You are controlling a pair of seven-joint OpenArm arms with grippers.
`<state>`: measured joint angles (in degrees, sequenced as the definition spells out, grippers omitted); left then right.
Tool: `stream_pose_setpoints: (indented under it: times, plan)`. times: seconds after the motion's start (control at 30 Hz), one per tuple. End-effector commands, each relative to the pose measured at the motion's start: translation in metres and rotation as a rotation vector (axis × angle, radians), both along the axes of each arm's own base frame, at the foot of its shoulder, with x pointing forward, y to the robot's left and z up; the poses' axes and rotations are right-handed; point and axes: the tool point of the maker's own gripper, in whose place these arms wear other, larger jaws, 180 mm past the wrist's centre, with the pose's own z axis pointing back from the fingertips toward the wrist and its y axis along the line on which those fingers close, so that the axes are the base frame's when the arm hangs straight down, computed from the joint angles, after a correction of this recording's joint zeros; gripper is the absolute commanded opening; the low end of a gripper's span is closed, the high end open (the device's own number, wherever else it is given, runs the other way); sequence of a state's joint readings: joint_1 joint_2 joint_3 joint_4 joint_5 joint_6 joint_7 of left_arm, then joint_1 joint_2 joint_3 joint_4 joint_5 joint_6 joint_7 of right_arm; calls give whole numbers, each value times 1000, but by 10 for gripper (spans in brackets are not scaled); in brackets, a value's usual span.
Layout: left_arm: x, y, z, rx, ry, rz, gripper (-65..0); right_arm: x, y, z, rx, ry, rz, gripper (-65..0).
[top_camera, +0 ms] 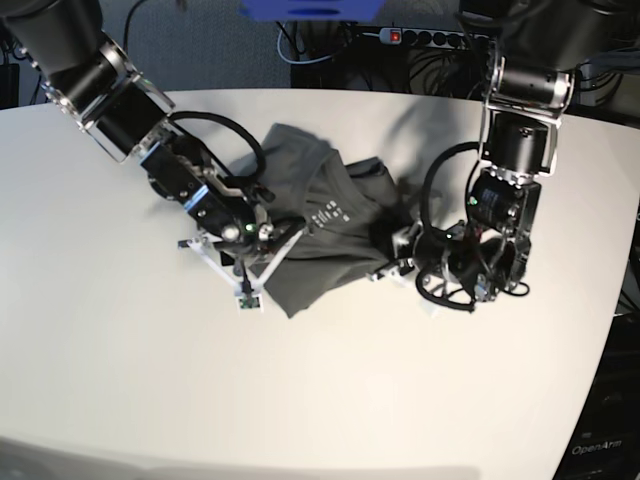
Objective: Fold the T-shirt properly
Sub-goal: 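Grasp the bundle with both grippers and fold it over itself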
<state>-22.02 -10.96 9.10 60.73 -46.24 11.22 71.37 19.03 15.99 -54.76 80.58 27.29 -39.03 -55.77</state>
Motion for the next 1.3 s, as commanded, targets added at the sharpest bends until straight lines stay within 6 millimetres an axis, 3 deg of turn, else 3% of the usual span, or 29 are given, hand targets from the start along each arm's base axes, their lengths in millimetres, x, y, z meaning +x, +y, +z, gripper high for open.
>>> stream_pose_setpoints:
  times: [0.0, 0.23, 0.3, 0.47, 0.73, 0.87, 1.0, 1.1, 1.27]
  plan:
    - [22, 18, 4, 111, -73, 14, -632, -13, -13, -10, -20, 65, -34, -649]
    - [48, 5, 22, 122, -147, -5, -632, -36, 3, -7, 34, 84, 1, -649]
    - [54, 10, 17, 143, -134, 11, -632, -44, 7, -7, 46, 104, 7, -649]
    - [65, -4, 10, 211, -151, -22, -632, -68, 23, -4, 95, 148, 36, -649]
    - [77, -73, 19, 210, -210, -131, -632, -101, 44, 4, 168, 191, 75, -649]
    - [89, -101, 33, 178, -263, -132, -632, -104, 48, 6, 179, 191, 84, -649]
    - [88, -127, 36, 201, -291, -201, -632, -113, 59, 6, 208, 205, 91, -649]
    - [88, -136, 34, 227, -323, -234, -632, -118, 69, 9, 234, 214, 99, -649]
    - [94, -141, 38, 221, -371, -250, -632, -127, 99, 30, 315, 240, 136, -649]
